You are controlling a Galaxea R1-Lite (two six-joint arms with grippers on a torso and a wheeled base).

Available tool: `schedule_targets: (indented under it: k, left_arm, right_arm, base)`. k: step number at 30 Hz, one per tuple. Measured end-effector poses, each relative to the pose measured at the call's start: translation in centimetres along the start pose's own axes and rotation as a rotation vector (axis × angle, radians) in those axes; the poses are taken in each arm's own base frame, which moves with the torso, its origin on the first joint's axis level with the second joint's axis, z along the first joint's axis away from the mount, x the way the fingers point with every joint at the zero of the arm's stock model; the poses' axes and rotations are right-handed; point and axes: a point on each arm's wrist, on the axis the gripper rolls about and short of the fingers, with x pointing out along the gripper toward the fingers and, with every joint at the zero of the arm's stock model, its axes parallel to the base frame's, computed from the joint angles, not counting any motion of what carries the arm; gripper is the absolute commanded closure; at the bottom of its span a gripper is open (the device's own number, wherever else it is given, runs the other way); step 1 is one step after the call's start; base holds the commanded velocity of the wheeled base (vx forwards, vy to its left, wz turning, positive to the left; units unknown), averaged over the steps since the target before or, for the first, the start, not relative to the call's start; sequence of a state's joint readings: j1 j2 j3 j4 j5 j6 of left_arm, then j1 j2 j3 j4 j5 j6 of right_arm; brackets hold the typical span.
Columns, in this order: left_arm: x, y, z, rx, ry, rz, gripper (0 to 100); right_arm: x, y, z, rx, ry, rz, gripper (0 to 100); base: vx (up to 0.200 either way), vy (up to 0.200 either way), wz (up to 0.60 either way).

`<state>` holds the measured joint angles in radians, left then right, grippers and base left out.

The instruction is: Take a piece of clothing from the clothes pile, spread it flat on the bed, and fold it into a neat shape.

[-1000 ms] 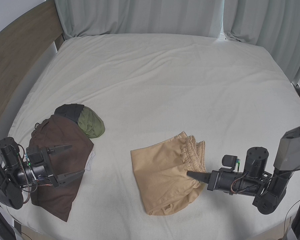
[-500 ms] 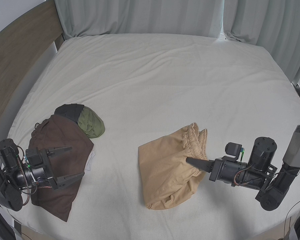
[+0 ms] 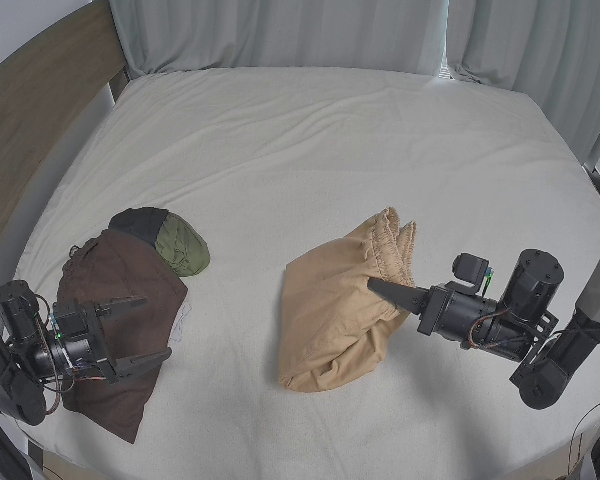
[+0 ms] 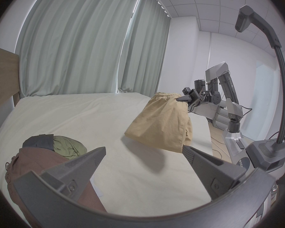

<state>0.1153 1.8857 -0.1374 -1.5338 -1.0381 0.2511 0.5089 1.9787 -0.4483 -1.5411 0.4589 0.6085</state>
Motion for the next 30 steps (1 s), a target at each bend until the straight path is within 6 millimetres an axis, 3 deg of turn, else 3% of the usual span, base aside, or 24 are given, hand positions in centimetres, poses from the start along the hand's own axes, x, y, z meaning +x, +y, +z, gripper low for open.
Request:
schedule_targets:
  k: [12,30]
  left_arm:
    - [0.1,-0.3,0.0,-0.002,0.001,-0.012,0]
    - [0.2,-0.4,0.0,-0.004,0.002,-0.014,0]
  right_arm:
    - [1.9,-0.4,3.0,-0.018,-0.085,0.073,100]
    - [6.4,-4.8,6.3,-0.028,-0.173,0.068,100]
  base:
    - [0.0,0.0,0.0]
    - [0.0,0.0,0.0]
